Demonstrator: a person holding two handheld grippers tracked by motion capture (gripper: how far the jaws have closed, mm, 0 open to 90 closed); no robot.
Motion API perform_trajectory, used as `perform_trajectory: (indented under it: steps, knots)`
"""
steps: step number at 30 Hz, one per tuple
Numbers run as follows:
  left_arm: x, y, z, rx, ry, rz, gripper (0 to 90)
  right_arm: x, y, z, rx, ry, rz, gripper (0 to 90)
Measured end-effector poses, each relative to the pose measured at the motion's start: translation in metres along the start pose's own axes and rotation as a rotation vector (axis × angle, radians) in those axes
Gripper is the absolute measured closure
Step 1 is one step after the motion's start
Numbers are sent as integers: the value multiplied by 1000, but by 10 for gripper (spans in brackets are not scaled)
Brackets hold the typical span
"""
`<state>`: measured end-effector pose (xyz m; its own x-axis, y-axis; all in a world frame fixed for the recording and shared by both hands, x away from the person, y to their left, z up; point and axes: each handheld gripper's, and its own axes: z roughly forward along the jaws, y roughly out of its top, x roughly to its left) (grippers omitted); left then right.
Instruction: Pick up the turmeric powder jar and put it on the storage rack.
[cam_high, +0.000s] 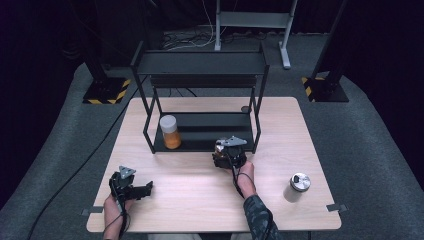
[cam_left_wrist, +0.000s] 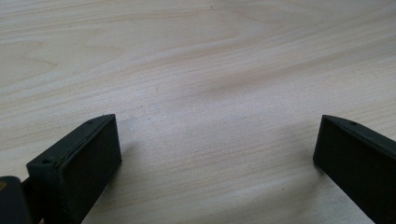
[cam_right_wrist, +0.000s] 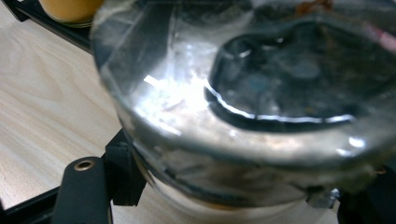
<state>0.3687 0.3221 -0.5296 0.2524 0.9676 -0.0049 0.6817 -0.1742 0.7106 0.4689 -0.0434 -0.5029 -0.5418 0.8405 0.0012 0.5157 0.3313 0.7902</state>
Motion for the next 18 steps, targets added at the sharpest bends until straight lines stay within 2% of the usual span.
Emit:
perform_trajectory:
  steps: [18]
  knots:
    - [0, 0, 0, 0, 0, 0, 3, -1, 13, -8, -19, -9, -13, 303]
